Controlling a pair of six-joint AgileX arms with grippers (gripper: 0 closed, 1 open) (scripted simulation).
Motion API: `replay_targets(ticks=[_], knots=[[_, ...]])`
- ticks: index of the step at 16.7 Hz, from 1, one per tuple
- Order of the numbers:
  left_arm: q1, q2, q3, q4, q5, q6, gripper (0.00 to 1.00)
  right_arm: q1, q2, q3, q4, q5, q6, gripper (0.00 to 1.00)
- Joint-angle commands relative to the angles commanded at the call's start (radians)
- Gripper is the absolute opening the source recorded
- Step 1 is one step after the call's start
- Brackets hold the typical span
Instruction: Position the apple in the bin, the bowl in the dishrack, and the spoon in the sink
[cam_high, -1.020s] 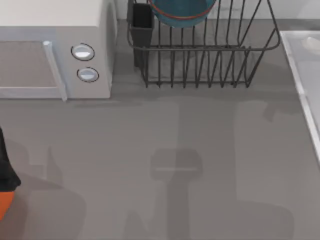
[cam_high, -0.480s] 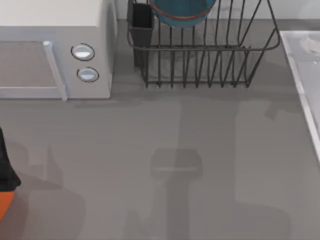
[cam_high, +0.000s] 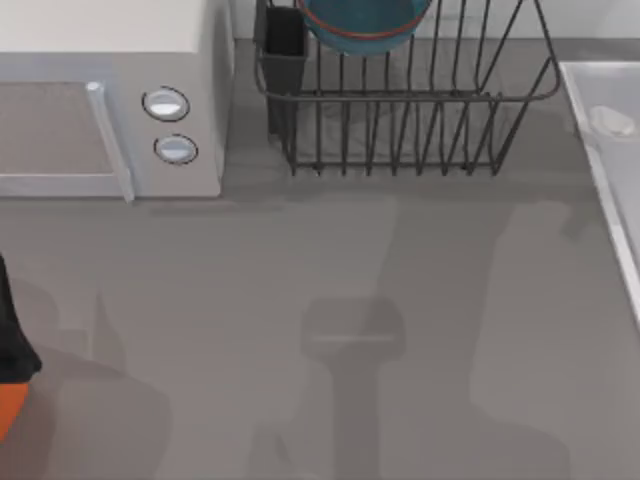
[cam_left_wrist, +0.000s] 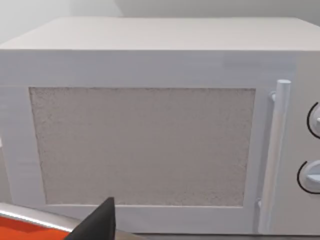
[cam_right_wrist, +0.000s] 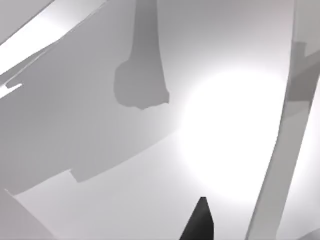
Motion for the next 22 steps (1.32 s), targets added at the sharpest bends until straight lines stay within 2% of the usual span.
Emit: replay_targets(ticks=[3, 16, 22], knots=[[0.0, 0.0, 0.0, 0.0, 0.0, 0.0, 1.0, 0.0, 0.0, 0.0, 0.0, 0.0, 0.0, 0.0], [0.0, 0.0, 0.0, 0.0, 0.0, 0.0, 1.0, 0.0, 0.0, 0.0, 0.0, 0.0, 0.0, 0.98], [0.0, 0.0, 0.0, 0.0, 0.0, 0.0, 1.0, 0.0, 0.0, 0.0, 0.0, 0.0, 0.0, 1.0]])
